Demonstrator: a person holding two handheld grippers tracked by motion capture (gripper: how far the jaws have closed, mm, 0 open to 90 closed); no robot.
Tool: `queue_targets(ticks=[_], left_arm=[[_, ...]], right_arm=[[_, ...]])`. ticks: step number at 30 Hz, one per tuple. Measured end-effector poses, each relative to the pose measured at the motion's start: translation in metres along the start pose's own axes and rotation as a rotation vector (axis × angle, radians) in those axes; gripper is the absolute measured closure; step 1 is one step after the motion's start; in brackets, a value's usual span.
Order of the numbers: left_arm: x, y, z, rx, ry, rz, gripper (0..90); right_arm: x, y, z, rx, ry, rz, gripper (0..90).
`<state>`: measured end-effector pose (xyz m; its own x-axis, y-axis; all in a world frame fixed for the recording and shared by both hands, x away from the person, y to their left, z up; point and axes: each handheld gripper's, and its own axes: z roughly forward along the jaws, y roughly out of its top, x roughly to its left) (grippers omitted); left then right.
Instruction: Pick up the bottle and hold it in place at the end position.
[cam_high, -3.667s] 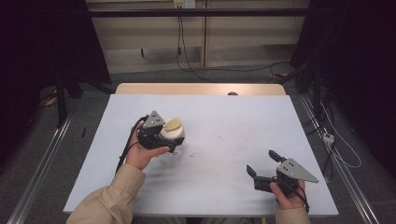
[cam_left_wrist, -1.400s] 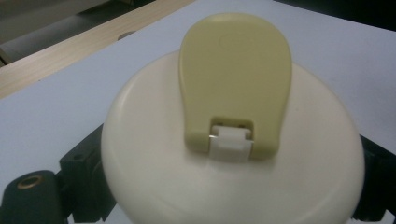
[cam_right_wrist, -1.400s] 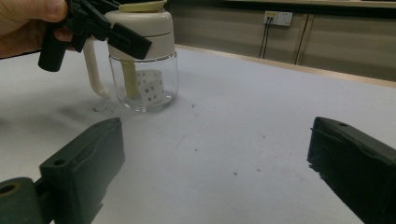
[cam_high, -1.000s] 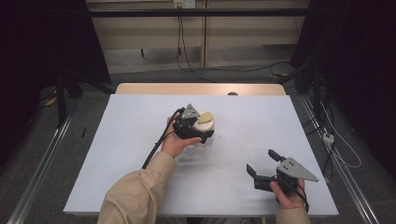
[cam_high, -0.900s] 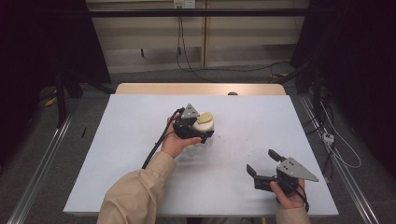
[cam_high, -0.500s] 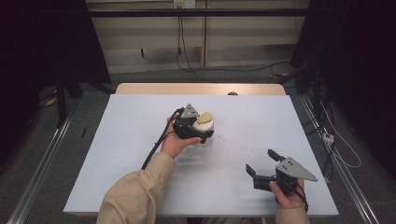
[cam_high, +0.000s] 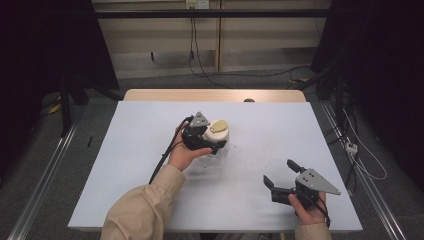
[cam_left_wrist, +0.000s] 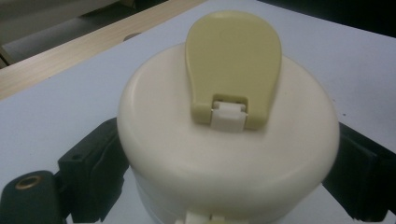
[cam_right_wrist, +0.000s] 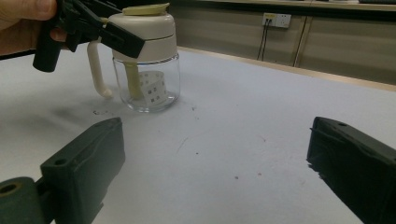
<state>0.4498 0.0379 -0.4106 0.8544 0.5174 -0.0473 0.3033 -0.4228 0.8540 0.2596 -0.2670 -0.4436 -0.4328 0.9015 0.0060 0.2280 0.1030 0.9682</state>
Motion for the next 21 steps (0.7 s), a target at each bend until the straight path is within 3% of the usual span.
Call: queue_targets(ticks=[11, 15, 18, 21], left_arm=[[0.004, 0.001, -0.028, -0.023, -0.011, -0.029, 8.8], [0.004, 0.001, -0.038, -0.013, -0.009, -0.014, 9.3], [0.002, -0.003, -0.041, -0.003, -0.006, -0.006, 11.0], [0.004, -0.010, -0.038, 0.009, -0.012, -0.023, 9.9]], right_arm=[[0.002, 0.003, 0.002, 0.012, 0.012, 0.004, 3.8], [0.005, 0.005, 0.005, 0.021, 0.025, 0.005, 3.8], [0.008, 0.009, 0.007, 0.023, 0.032, 0.005, 3.8], [0.010, 0.011, 0.009, 0.027, 0.034, 0.001, 3.8]])
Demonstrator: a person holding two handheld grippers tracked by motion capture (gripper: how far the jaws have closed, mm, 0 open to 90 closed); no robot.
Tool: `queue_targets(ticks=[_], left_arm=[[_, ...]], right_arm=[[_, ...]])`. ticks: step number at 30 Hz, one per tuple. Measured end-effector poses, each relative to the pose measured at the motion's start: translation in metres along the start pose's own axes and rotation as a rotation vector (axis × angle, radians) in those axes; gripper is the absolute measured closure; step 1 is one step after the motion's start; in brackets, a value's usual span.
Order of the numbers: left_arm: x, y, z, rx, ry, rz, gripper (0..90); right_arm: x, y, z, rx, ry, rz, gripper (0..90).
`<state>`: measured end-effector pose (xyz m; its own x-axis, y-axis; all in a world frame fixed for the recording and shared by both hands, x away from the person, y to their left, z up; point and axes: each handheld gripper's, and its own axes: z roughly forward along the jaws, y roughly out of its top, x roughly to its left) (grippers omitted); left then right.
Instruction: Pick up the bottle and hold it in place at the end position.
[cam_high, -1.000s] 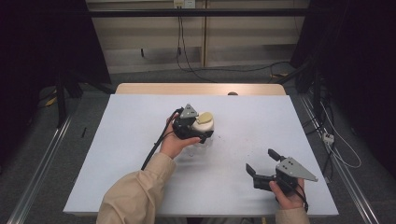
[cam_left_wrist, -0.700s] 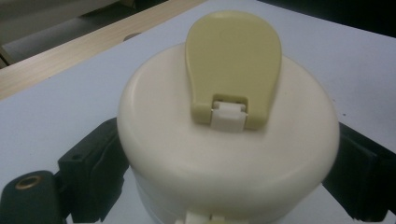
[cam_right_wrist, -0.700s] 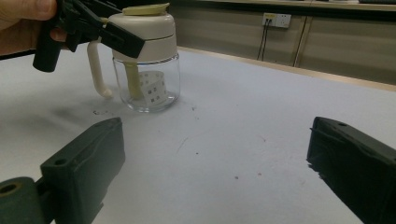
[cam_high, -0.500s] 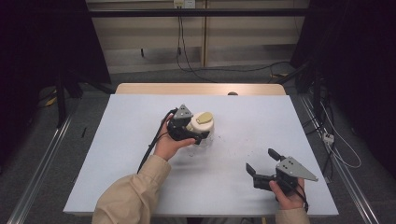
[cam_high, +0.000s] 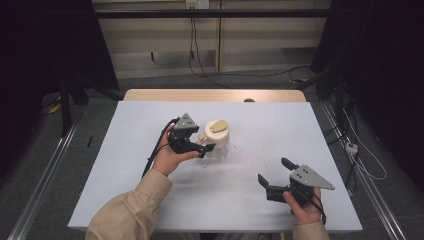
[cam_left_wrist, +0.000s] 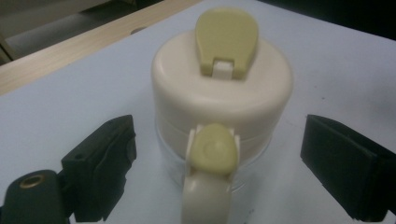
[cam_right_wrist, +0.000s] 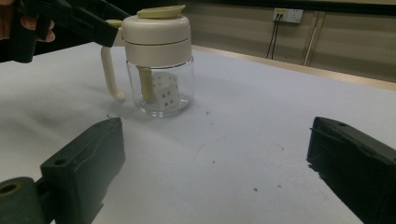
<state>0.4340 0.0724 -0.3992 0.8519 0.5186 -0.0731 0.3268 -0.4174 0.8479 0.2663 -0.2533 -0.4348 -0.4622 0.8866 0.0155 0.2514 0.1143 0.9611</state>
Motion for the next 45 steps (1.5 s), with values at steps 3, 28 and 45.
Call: queue_targets(ticks=[3, 28, 45], left_arm=[[0.002, -0.008, 0.007, 0.009, -0.014, -0.024, 9.3], [0.002, -0.016, 0.047, -0.048, -0.024, -0.024, 6.5], [-0.002, -0.012, 0.053, -0.013, 0.010, 0.035, 5.6]], right_arm=[[0.000, 0.001, 0.002, 0.003, 0.003, 0.000, 3.8], [-0.017, 0.017, 0.050, 0.051, -0.039, 0.073, 6.1], [-0.013, 0.041, 0.082, 0.073, -0.070, 0.071, 26.1]])
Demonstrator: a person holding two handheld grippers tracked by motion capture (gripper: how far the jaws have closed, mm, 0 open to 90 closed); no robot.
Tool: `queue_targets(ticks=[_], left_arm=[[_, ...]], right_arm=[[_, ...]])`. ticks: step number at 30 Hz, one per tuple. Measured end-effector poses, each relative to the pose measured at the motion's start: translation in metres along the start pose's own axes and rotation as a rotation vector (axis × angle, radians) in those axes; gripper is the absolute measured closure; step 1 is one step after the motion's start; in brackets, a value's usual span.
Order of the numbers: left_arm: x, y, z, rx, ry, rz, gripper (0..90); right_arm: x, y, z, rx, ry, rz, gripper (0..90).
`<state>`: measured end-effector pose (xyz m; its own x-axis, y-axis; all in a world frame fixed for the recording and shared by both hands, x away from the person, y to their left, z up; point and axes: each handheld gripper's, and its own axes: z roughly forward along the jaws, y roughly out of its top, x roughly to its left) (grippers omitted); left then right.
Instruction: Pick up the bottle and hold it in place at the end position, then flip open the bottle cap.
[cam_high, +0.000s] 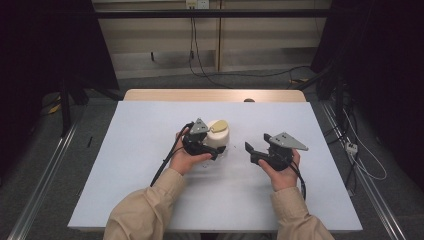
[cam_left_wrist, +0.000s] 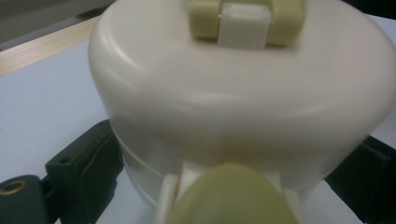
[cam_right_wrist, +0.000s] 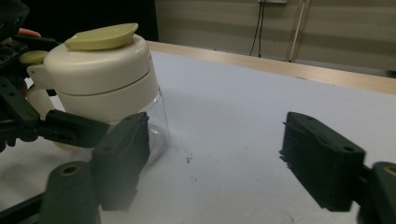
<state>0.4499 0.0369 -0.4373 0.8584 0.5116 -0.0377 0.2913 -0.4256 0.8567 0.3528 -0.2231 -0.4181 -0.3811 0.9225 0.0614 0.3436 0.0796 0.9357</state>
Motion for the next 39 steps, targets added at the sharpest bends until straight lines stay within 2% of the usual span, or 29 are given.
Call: queue_targets(ticks=[2, 4, 9, 10, 11, 13, 14, 18, 19, 25, 39], left_arm=[[0.000, 0.001, 0.000, 0.007, 0.001, 0.005, 5.6], [0.000, 0.001, 0.000, 0.006, -0.002, 0.001, 5.6], [0.001, 0.001, 0.000, 0.007, -0.001, 0.005, 5.6], [0.000, 0.001, 0.000, 0.007, 0.000, 0.005, 5.6], [0.000, 0.001, 0.000, 0.007, 0.000, 0.004, 5.6], [0.000, 0.001, 0.000, 0.007, 0.000, 0.003, 5.6], [0.000, 0.001, 0.000, 0.007, -0.001, 0.002, 5.6], [0.000, 0.001, 0.000, 0.008, -0.001, 0.000, 5.6], [0.000, 0.001, 0.000, 0.008, -0.001, 0.000, 5.6], [0.000, 0.001, 0.000, 0.008, 0.000, -0.001, 5.6], [0.000, 0.001, 0.000, 0.013, 0.004, 0.000, 5.6]], right_arm=[[0.001, 0.006, 0.003, 0.002, 0.015, 0.003, 33.7], [0.002, 0.008, 0.004, 0.002, 0.019, 0.000, 36.0], [0.005, 0.014, 0.010, 0.009, 0.048, -0.011, 50.2], [0.005, 0.015, 0.011, 0.009, 0.053, -0.009, 54.0], [0.005, 0.017, 0.013, 0.017, 0.081, -0.002, 61.2], [0.005, 0.018, 0.014, 0.018, 0.076, -0.008, 63.6], [0.005, 0.019, 0.015, 0.019, 0.077, -0.013, 67.6], [0.005, 0.023, 0.017, 0.016, 0.110, -0.008, 77.1], [0.005, 0.024, 0.018, 0.015, 0.117, -0.013, 82.3], [0.006, 0.028, 0.022, 0.019, 0.137, -0.017, 89.9], [0.016, 0.043, 0.036, 0.052, 0.181, -0.075, 90.0]])
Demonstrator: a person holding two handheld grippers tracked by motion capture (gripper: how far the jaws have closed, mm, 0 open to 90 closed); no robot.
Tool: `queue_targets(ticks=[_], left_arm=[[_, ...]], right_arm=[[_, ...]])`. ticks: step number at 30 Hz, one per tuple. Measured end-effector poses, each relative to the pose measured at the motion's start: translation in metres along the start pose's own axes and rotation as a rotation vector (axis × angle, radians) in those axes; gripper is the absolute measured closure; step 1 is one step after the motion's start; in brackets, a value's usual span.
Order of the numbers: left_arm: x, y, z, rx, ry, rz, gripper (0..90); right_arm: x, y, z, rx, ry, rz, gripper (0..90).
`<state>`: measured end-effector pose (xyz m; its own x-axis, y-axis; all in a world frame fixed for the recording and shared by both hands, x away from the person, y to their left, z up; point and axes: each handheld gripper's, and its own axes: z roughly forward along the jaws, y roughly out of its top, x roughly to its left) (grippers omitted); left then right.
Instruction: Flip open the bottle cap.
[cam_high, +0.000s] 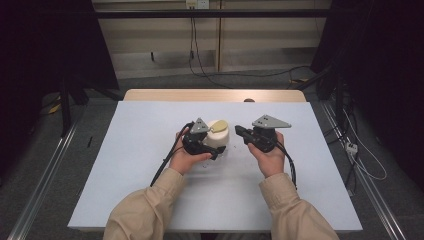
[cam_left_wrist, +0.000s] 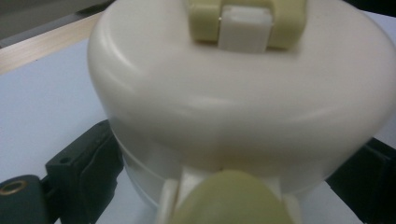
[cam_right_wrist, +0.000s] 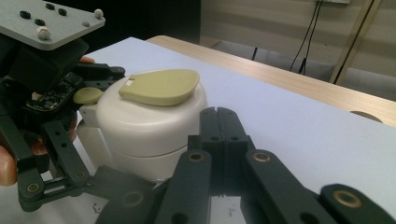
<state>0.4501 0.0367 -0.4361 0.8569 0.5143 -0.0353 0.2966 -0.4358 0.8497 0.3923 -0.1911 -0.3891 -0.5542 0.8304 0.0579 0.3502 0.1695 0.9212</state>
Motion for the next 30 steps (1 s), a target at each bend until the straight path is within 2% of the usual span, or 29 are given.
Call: queue_targets(ticks=[4, 10, 15, 20, 30], left_arm=[[0.000, 0.000, 0.000, 0.000, 0.001, 0.000, 5.6], [0.000, 0.000, 0.000, 0.000, -0.001, -0.003, 5.6], [0.000, 0.000, 0.000, 0.001, -0.001, -0.002, 5.6], [0.000, 0.000, 0.000, 0.001, -0.002, 0.002, 5.6], [0.000, 0.000, 0.000, 0.001, -0.004, -0.001, 5.6]], right_arm=[[0.002, 0.003, 0.003, 0.009, -0.002, -0.032, 90.0], [0.005, 0.005, 0.011, 0.027, 0.022, -0.046, 90.0], [0.002, 0.003, 0.016, 0.039, 0.011, -0.057, 90.0], [0.000, 0.003, 0.019, 0.020, 0.002, -0.074, 90.0], [0.002, 0.007, 0.026, 0.025, 0.002, -0.111, 90.0]])
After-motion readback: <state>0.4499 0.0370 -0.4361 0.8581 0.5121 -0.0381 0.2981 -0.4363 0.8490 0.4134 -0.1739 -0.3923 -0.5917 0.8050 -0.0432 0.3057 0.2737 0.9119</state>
